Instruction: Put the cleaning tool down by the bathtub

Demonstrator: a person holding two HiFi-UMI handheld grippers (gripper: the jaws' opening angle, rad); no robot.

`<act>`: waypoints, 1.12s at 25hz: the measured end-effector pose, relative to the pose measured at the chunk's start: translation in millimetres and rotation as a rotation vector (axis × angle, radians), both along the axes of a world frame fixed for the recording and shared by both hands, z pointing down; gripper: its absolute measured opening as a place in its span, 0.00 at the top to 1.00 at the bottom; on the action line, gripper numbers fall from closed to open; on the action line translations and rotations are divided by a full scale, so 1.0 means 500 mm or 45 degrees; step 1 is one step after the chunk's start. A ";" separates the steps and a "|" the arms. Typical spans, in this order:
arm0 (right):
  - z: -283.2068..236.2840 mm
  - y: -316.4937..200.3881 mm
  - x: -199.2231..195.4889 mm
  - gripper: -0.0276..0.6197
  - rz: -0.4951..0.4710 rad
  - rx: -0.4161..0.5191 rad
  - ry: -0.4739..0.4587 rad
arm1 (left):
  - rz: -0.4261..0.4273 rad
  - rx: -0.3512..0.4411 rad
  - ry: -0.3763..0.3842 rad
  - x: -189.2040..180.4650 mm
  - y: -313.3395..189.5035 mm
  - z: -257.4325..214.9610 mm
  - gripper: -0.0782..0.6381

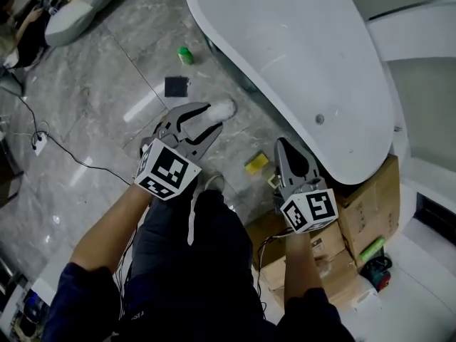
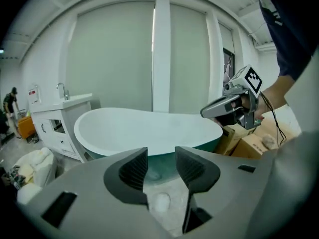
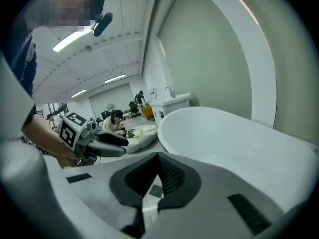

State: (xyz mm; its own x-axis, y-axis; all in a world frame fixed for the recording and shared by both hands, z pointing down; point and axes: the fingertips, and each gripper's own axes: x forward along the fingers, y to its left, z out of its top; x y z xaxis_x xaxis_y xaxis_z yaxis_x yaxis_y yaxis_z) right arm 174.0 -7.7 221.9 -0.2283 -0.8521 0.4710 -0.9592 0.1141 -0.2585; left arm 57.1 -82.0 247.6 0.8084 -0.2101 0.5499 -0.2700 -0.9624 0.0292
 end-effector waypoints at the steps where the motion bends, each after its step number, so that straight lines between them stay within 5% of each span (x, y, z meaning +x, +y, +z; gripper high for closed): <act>1: -0.032 -0.004 -0.001 0.95 -0.004 0.024 0.005 | -0.006 -0.006 0.012 0.004 0.007 -0.022 0.63; 17: -0.375 0.093 0.004 0.95 -0.016 0.226 -0.004 | 0.012 0.110 0.191 0.061 0.156 -0.408 0.74; 28: -0.534 0.153 -0.006 0.95 -0.007 0.388 0.009 | 0.052 0.197 0.260 0.063 0.221 -0.562 0.82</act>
State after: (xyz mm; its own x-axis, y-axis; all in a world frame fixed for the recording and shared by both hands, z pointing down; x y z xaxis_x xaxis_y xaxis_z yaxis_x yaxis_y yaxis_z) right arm 171.0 69.0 -45.2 -0.2310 -0.9532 0.1952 -0.9600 0.1907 -0.2048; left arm 88.8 28.6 -33.3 0.9088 -0.2438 0.3386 -0.2343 -0.9697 -0.0693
